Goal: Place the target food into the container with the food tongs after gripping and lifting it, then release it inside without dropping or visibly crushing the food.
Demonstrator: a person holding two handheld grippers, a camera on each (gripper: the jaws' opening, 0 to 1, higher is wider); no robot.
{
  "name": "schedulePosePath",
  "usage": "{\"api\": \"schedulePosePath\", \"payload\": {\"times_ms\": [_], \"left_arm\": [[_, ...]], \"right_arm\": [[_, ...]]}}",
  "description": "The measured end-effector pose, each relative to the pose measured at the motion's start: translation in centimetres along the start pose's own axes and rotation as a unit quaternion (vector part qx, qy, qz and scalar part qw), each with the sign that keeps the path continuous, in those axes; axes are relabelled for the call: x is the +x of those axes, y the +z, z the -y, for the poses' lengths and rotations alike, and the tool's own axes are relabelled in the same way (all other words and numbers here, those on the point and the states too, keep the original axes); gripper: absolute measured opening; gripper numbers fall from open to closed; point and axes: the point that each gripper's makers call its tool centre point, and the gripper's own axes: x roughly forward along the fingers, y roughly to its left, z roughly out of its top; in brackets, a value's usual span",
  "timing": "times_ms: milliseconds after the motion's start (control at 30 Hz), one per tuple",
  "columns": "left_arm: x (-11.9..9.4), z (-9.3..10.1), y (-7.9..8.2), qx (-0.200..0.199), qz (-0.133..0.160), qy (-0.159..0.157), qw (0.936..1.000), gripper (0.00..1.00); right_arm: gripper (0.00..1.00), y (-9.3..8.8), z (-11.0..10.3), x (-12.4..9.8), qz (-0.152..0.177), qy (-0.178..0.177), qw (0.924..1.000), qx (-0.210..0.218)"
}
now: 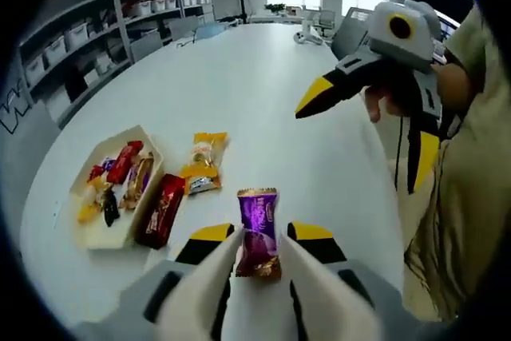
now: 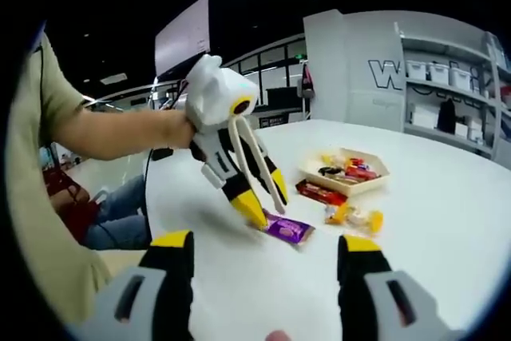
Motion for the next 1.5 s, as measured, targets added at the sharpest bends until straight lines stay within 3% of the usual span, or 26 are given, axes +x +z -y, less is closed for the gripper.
{"api": "schedulePosePath", "payload": {"times_ms": [200, 500, 1233, 1500], "left_arm": [[0.3, -0.7, -0.2, -0.035, 0.002, 0.022, 0.9991, 0.25], [0.6, -0.6, -0.8, -0.074, 0.007, 0.023, 0.997, 0.26], [0.7, -0.2, -1.1, -0.088, 0.021, 0.024, 0.9956, 0.2], [-1.1, -2.1, 0.1, -0.093, 0.028, 0.027, 0.9949, 0.2]], "right_arm": [[0.71, -0.4, -0.2, -0.1, 0.0, 0.002, 1.0, 0.004], [0.71, -1.1, -0.1, -0.4, -0.002, 0.0, 1.0, 0.008], [0.7, -1.3, -0.5, -0.2, -0.002, 0.002, 1.0, 0.007], [0.7, -1.4, -0.6, -0.3, -0.002, 0.001, 1.0, 0.009]]}}
